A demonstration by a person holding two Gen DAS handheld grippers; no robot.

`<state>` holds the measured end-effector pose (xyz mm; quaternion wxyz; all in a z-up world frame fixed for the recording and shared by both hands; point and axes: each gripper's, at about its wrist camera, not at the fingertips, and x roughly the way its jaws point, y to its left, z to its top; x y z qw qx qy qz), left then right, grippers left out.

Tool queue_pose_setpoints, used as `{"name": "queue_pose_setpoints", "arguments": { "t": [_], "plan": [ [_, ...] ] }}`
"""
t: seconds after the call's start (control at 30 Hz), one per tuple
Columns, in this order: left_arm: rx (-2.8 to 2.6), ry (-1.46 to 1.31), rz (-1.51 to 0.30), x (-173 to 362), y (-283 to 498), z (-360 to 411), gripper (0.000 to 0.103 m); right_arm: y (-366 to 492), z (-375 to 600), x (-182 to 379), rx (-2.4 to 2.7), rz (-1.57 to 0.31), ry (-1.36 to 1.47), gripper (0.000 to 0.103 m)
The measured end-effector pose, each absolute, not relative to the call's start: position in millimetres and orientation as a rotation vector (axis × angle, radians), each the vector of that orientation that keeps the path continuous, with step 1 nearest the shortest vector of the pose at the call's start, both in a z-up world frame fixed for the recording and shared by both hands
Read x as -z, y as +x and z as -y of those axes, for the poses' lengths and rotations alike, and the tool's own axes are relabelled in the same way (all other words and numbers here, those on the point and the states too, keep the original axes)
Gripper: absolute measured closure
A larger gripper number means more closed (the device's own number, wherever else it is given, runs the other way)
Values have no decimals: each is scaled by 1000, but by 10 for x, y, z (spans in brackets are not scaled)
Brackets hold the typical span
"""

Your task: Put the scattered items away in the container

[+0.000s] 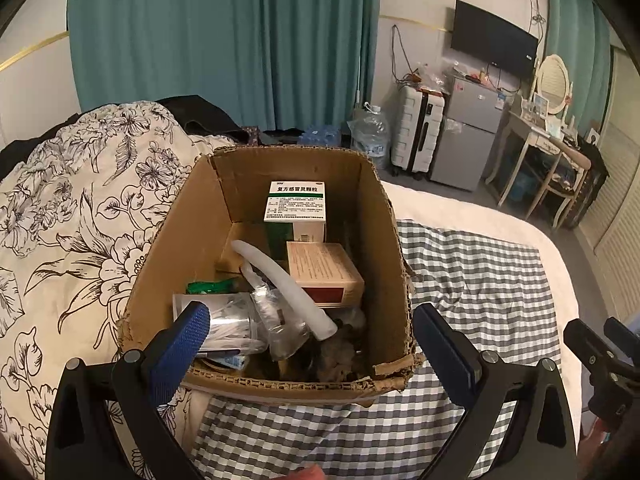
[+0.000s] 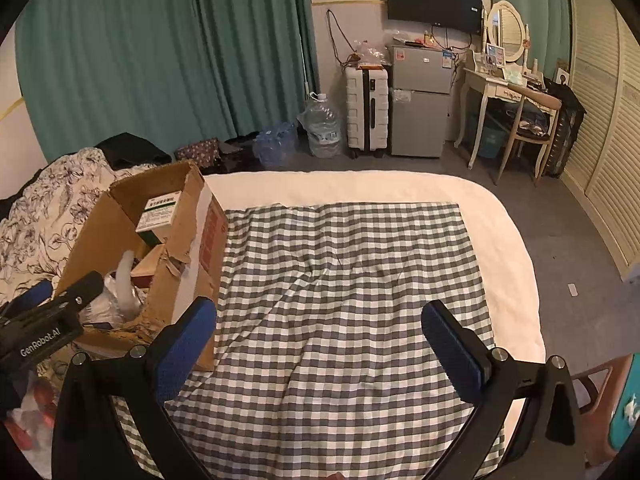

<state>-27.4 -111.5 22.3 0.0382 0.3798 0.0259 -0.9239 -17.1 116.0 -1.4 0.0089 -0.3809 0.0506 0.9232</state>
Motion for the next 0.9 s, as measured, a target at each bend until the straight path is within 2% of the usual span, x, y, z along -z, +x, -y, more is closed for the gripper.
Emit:
{"name": "queue_pose_setpoints", "arguments": {
  "t": [0.9],
  "plan": [
    [2835, 1150, -52, -209, -247, 1072, 0, -177, -1094, 72, -2884, -142, -1236, 0]
  ]
}}
